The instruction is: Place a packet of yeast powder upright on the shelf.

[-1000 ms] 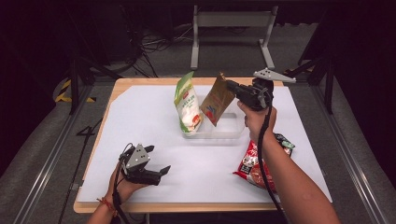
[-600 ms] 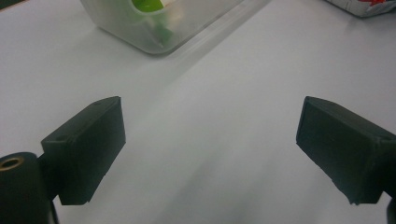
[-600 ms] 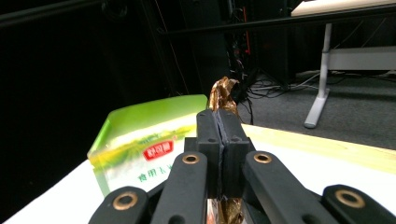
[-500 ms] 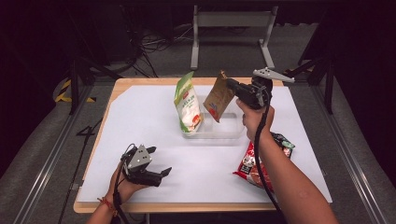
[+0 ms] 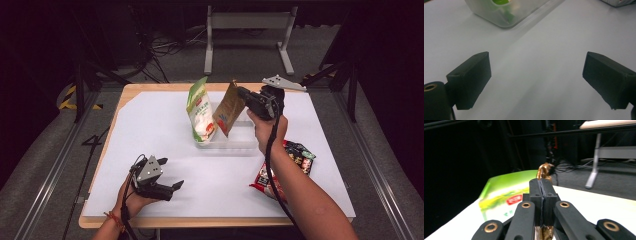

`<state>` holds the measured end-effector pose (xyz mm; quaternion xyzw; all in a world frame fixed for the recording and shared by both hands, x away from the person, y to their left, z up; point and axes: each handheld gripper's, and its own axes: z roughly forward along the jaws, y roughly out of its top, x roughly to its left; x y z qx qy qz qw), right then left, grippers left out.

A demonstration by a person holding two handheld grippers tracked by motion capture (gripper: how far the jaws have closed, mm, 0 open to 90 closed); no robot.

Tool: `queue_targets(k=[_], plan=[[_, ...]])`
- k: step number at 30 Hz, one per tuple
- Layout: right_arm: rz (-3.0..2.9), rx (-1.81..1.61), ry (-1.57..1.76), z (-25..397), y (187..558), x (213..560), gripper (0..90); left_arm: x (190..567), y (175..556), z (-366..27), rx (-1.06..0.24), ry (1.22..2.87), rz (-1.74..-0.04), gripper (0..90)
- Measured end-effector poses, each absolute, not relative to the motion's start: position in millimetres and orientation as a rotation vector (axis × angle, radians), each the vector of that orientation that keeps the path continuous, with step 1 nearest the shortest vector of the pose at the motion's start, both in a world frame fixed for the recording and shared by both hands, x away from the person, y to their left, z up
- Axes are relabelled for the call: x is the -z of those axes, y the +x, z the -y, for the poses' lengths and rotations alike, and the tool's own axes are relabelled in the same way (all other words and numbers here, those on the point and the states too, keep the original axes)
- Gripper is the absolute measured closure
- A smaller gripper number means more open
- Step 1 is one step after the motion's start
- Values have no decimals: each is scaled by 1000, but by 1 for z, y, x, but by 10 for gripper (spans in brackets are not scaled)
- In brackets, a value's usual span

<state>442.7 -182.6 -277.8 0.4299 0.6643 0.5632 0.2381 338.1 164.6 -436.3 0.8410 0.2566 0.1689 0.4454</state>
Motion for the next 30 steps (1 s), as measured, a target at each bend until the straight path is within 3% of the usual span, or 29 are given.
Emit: queue_targets(k=[14, 30], plan=[[-1727, -1541, 1286, 218, 441, 295, 890, 437, 339, -162, -413, 2090, -637, 92], [-1734, -1453, 1235, 212, 429, 293, 885, 438, 338, -161, -409, 2101, -632, 92]])
